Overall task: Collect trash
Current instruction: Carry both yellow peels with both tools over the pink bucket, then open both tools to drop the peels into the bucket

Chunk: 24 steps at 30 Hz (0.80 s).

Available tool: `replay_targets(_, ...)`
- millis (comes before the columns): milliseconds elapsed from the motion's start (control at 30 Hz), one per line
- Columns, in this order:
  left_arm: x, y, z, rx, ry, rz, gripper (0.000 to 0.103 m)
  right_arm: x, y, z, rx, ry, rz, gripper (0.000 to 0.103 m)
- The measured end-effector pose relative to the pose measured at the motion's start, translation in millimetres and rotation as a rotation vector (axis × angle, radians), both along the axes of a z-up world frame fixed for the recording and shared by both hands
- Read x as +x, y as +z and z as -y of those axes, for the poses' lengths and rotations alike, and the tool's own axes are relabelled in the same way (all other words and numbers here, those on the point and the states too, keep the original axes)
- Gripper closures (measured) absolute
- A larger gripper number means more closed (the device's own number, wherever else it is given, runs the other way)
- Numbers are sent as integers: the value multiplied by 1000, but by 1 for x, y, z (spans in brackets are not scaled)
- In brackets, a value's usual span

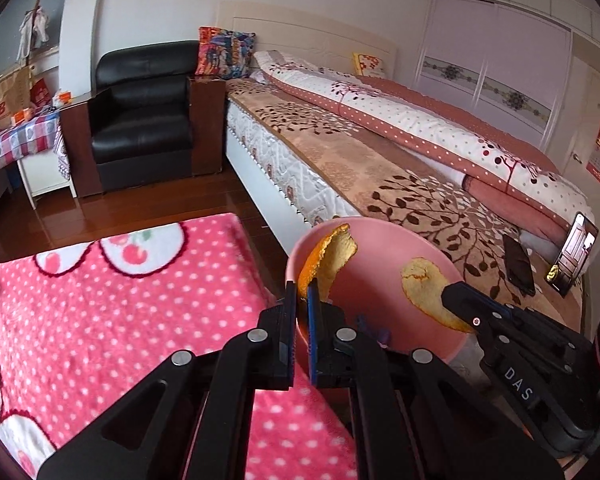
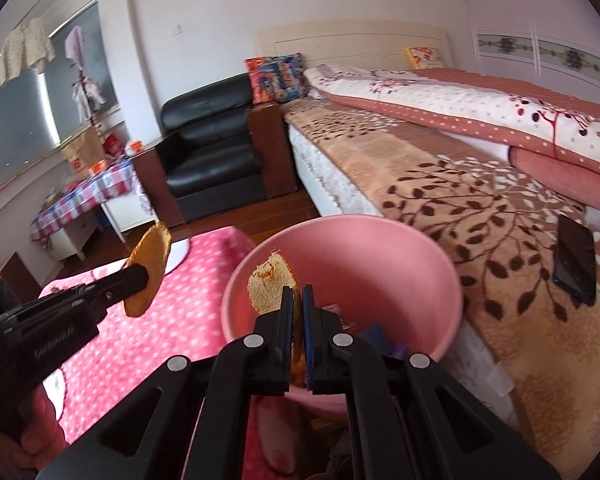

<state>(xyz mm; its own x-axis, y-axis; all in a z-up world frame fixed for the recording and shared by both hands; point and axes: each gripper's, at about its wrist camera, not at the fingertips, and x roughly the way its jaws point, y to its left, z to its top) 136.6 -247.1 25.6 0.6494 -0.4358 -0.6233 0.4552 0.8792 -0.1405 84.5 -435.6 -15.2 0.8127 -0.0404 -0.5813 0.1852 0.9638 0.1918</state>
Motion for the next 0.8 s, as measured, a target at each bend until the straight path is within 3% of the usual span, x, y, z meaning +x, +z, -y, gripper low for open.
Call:
replay_targets(267, 8, -23, 49, 99, -46, 33, 99, 18, -23, 25, -4, -44, -38, 99)
replay_targets(800, 31, -44, 65, 150, -35, 2, 99, 45, -47, 30, -17, -51, -96, 98)
